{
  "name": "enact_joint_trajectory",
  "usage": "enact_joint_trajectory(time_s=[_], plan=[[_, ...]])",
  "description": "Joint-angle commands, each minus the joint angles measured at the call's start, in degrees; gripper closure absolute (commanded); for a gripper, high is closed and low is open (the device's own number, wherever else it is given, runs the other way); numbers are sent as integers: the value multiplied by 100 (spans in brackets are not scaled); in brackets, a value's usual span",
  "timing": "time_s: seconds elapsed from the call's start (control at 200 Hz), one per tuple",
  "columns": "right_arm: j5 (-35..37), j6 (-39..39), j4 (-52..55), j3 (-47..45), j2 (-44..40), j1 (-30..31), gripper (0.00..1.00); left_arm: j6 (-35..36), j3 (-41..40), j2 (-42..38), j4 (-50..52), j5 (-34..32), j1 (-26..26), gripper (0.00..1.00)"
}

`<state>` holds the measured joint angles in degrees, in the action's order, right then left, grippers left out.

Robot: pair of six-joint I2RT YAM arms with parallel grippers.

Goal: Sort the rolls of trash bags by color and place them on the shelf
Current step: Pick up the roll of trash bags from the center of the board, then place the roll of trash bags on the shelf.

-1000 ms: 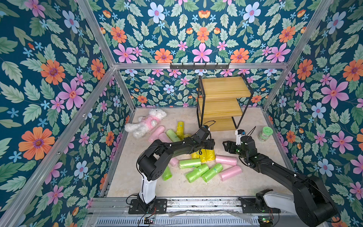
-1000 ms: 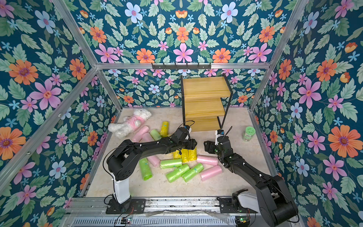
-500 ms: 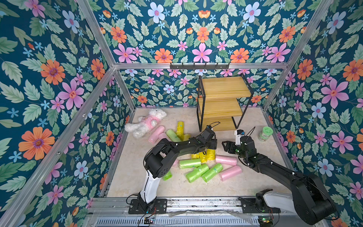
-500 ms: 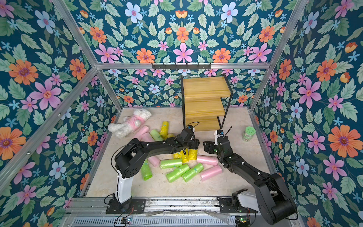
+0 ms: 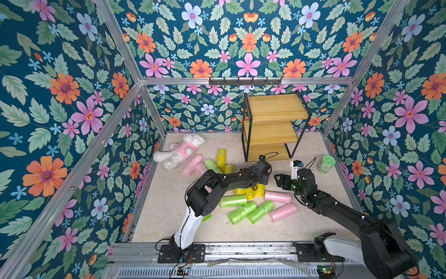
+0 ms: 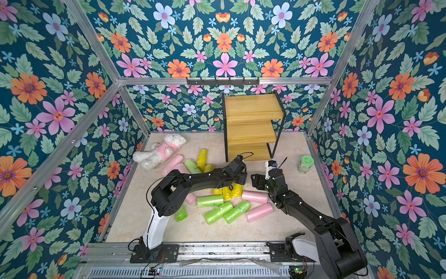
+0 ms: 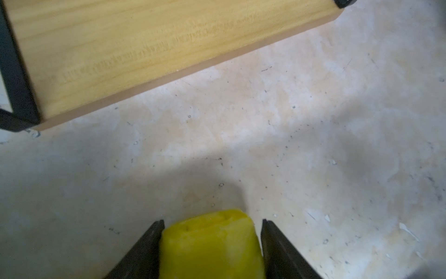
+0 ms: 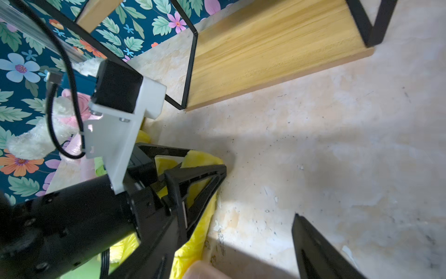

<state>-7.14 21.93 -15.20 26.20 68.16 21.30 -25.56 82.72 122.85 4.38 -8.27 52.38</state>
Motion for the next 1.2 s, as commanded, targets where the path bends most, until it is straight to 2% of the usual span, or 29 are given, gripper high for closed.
enact_joint_trajectory(time_s=[0.0, 0.165, 0.285, 0.43, 0.54, 0.64, 0.74, 0.885, 1.195], plan=[[60, 30, -150, -36, -100, -33, 21, 6, -10, 8, 308, -21, -9, 42], [25, 65, -131, -36, -301, -36, 21, -228, -128, -248, -373, 96, -32, 54], [-394, 119, -429, -91, -628, -33, 20, -427, -499, -760, -1037, -4, -119, 58], [-1412, 798, -1760, -317, -1017, 31, 15, -917, -1414, -1746, -2290, 26, -402, 60], [-1658, 1365, -2779, -405, -1150, 241, 11, -1535, -1982, -2447, -3158, 207, -662, 60], [-1563, 1673, -3467, -376, -1112, 527, 5, -1993, -2259, -2854, -3677, 238, -799, 60], [-1210, 1661, -3610, -203, -950, 885, 1, -2328, -2449, -3125, -4112, 144, -827, 60], [-713, 1493, -3805, -102, -762, 1188, 1, -2857, -2697, -3360, -4603, 68, -832, 60], [-164, 1111, -3825, 189, -227, 1574, 2, -3735, -3126, -3563, -5278, 13, -829, 61]])
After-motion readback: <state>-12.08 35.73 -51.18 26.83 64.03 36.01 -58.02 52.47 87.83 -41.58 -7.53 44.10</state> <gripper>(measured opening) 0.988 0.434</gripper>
